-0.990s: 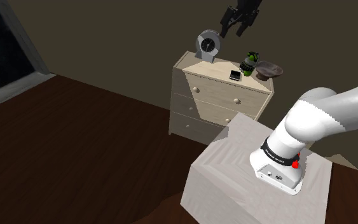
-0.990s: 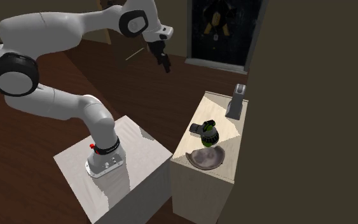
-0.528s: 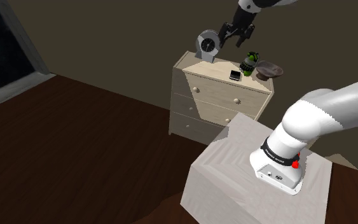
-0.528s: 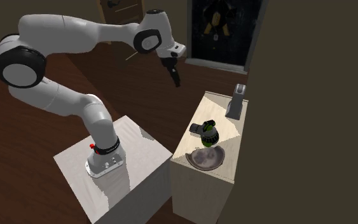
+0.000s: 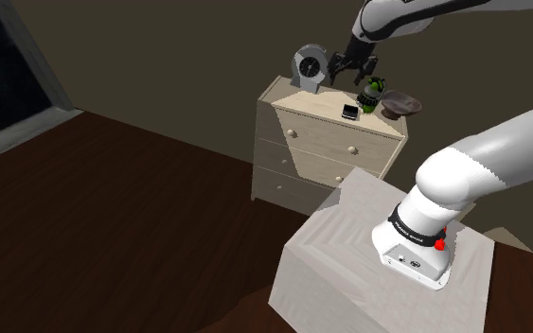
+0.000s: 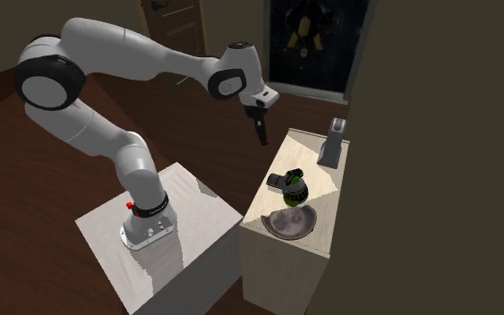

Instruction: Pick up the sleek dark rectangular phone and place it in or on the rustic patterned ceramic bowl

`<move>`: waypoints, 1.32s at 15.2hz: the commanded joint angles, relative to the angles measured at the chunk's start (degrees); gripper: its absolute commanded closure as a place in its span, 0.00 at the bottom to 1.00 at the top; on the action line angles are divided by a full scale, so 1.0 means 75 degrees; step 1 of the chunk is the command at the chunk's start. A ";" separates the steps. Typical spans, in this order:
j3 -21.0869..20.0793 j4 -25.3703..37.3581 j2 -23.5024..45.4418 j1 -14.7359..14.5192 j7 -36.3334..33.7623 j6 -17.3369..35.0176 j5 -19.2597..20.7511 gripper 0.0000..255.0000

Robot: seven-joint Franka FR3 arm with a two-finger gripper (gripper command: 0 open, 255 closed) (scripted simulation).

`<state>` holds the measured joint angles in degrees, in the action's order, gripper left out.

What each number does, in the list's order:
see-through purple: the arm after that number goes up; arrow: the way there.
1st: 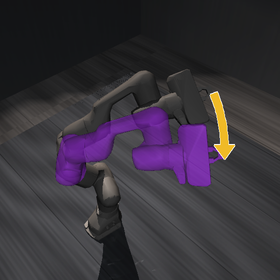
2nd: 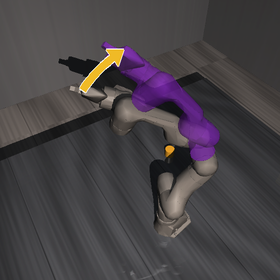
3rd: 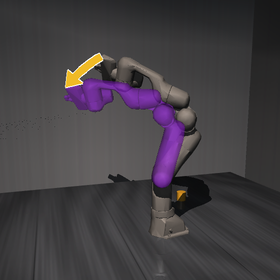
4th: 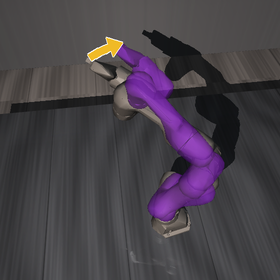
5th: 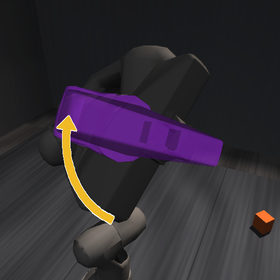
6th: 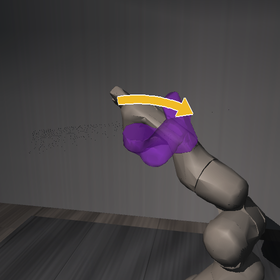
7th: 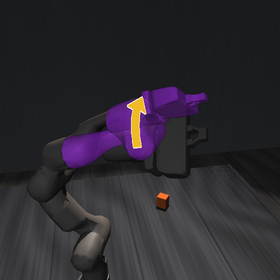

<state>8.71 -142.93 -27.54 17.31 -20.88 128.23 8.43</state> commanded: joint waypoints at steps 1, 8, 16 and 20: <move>0.0100 -0.0123 0.0368 0.0207 -0.0242 0.0455 0.0110 0.00; 0.0479 -0.0177 0.1685 0.0884 -0.1039 0.1677 0.0436 0.00; 0.0704 -0.0214 0.2706 0.1124 -0.1307 0.2678 0.0499 0.00; 0.0733 -0.0230 0.2979 0.1128 -0.1282 0.2968 0.0465 0.00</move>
<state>14.15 -144.66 -5.54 25.76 -30.55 150.11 11.96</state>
